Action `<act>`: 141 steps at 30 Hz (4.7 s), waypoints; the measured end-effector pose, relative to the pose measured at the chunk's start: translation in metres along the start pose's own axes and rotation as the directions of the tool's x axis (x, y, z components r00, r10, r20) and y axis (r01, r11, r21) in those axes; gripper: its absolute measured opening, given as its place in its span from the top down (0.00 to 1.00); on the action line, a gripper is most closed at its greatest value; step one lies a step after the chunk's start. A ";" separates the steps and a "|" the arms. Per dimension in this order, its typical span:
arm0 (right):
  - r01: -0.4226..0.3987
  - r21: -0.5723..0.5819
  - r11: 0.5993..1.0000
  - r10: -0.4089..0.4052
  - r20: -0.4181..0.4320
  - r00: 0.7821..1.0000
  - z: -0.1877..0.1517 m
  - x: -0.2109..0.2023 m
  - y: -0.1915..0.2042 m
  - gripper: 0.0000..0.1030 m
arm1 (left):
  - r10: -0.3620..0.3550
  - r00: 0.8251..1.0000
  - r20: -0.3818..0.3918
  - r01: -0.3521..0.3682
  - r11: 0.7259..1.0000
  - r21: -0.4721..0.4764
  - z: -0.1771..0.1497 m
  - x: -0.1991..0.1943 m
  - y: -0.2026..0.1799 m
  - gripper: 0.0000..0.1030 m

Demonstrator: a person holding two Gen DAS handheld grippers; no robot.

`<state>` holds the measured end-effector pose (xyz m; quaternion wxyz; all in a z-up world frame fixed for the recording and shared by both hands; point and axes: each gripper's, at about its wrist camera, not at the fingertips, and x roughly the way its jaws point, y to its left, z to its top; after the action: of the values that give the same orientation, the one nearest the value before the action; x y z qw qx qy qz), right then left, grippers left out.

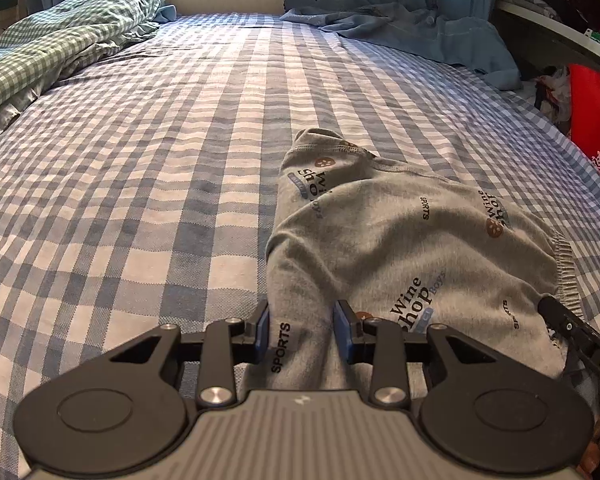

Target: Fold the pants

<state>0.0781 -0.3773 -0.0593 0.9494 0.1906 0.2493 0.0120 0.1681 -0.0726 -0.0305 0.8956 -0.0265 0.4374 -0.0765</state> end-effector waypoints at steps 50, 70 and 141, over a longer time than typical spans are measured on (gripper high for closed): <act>-0.382 -0.115 0.917 0.385 0.009 0.923 0.084 0.105 0.231 0.82 | 0.114 0.964 0.239 -0.101 0.993 -0.064 0.099 -0.073 0.183 0.88; -0.251 -0.144 0.957 0.232 -0.138 0.963 0.014 0.131 0.243 0.80 | 0.127 0.983 0.130 -0.106 0.981 -0.160 0.038 -0.045 0.250 0.85; -0.143 -0.406 0.903 0.208 0.122 0.971 -0.098 -0.079 0.232 0.01 | 0.368 0.853 0.370 -0.317 0.928 -0.194 -0.146 -0.159 0.182 0.00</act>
<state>-0.0208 -0.1369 -0.0162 0.9803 0.0177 0.1456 0.1321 -0.0221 0.1353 -0.0170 0.9615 -0.0196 0.2469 0.1193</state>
